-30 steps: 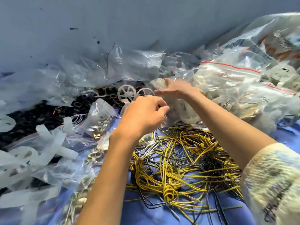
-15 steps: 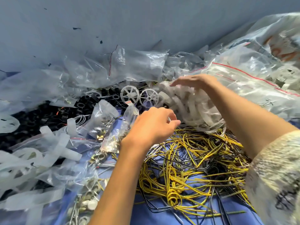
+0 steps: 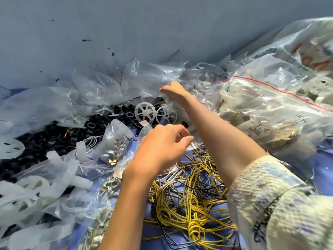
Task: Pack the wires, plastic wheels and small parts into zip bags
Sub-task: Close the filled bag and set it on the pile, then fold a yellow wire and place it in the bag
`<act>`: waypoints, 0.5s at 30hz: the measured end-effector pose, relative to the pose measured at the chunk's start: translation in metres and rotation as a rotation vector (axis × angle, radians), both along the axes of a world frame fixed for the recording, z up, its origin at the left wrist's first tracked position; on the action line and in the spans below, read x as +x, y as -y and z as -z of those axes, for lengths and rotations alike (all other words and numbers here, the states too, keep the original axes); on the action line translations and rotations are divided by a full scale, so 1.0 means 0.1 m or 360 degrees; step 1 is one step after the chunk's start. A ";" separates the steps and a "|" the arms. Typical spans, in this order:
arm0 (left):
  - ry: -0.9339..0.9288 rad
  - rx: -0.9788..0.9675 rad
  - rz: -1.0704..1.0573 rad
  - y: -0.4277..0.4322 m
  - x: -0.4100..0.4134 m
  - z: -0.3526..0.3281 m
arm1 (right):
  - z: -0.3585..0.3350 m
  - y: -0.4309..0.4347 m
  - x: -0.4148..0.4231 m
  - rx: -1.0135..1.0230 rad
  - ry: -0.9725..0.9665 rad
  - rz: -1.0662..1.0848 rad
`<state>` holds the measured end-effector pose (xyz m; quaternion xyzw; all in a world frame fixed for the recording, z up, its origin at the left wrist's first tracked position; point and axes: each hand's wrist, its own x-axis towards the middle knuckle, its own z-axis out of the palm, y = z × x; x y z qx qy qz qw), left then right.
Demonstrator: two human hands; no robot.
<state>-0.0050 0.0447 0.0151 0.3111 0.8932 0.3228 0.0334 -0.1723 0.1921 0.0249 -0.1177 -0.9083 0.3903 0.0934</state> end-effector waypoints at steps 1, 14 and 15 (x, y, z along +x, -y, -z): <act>0.0024 0.0030 -0.0021 0.02 -0.02 0.00 | 0.01 0.05 0.05 -0.0065 -0.0094 0.0016; 0.0887 0.1513 -0.0667 0.07 -0.08 -0.19 | -0.42 0.16 1.82 -0.0836 -0.0405 -0.0434; 0.1022 0.1630 -0.0655 0.09 -0.07 -0.22 | -0.45 0.11 1.95 -0.0795 -0.0389 -0.0498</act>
